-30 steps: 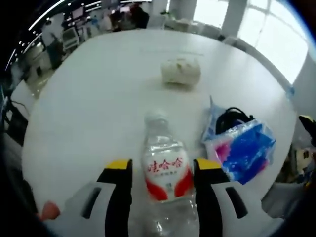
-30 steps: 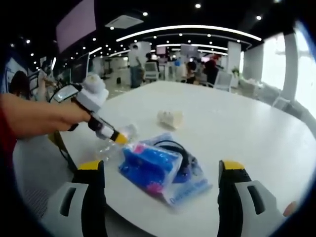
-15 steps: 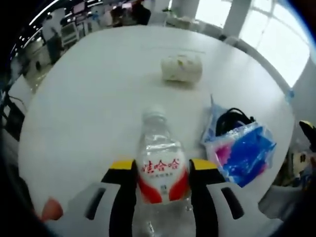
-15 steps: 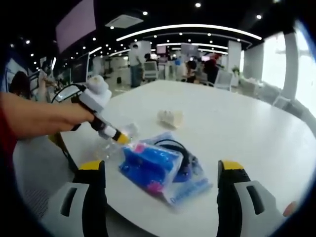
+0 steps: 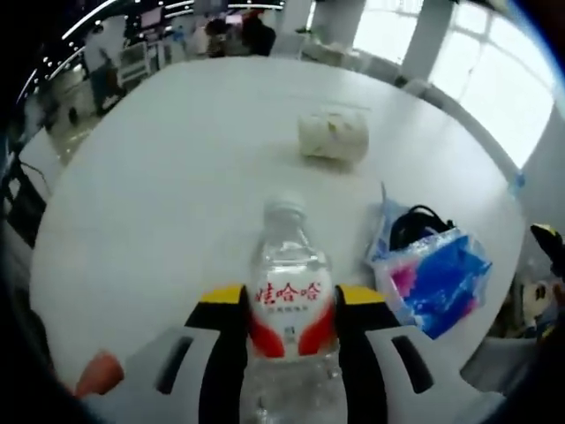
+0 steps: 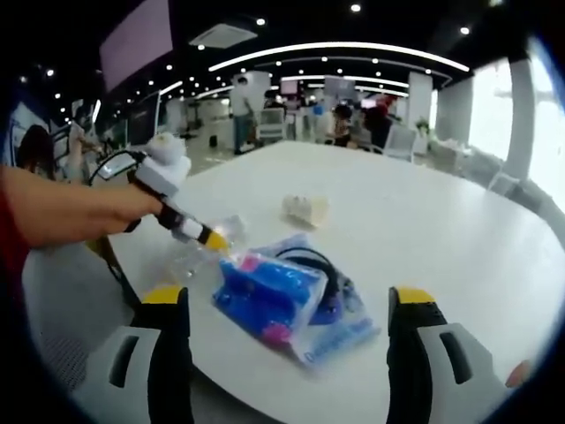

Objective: Arrange the tabletop items into an orderly group along one side of the table until the central work area is clear of visible clutter.

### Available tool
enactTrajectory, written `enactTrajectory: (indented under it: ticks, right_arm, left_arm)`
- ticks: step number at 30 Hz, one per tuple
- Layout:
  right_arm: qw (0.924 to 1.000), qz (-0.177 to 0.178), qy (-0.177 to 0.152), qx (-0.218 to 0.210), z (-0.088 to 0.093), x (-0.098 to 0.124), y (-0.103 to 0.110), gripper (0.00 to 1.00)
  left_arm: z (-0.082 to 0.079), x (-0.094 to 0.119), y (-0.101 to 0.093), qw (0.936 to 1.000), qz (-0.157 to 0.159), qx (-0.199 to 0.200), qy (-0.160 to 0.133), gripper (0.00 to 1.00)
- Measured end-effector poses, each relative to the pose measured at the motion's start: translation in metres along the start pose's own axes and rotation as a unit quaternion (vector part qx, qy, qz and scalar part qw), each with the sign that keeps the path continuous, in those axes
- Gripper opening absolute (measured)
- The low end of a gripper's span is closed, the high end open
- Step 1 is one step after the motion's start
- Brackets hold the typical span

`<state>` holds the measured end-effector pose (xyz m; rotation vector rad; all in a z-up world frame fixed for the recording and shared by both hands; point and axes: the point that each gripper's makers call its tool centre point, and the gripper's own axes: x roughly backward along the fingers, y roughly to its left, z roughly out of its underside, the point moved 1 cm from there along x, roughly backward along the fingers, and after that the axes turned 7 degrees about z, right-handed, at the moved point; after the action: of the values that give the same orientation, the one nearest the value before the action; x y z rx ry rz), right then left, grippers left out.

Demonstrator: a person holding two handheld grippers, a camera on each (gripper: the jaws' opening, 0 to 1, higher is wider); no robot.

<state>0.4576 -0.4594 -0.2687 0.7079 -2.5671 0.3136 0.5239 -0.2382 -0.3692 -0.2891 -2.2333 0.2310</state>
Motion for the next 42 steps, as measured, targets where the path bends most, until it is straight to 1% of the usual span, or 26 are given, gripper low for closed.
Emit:
enactTrajectory:
  ticks: [11,20,32,39,42]
  right_arm:
    - [1.0000,0.002,0.003,0.004,0.001,0.000,0.000,0.91]
    - [0.9999,0.002,0.006,0.008,0.001,0.000,0.000,0.91]
    - [0.9999,0.001,0.008,0.009,0.002,-0.001,0.000,0.91]
    - [0.9999,-0.001,0.012,0.010,0.004,-0.001,0.001,0.91]
    - [0.9998,-0.002,0.014,0.011,0.005,-0.001,0.001,0.91]
  left_arm:
    - [-0.017,0.012,0.001,0.9995,-0.001,-0.007,-0.030,0.36]
    - [-0.037,0.025,0.005,0.9977,-0.008,-0.016,-0.065,0.36]
    - [-0.053,0.035,0.012,0.9954,-0.018,-0.026,-0.091,0.36]
    - [-0.064,0.038,0.021,0.9936,-0.023,-0.025,-0.108,0.35]
    - [-0.070,0.038,0.028,0.9926,-0.028,-0.024,-0.116,0.35]
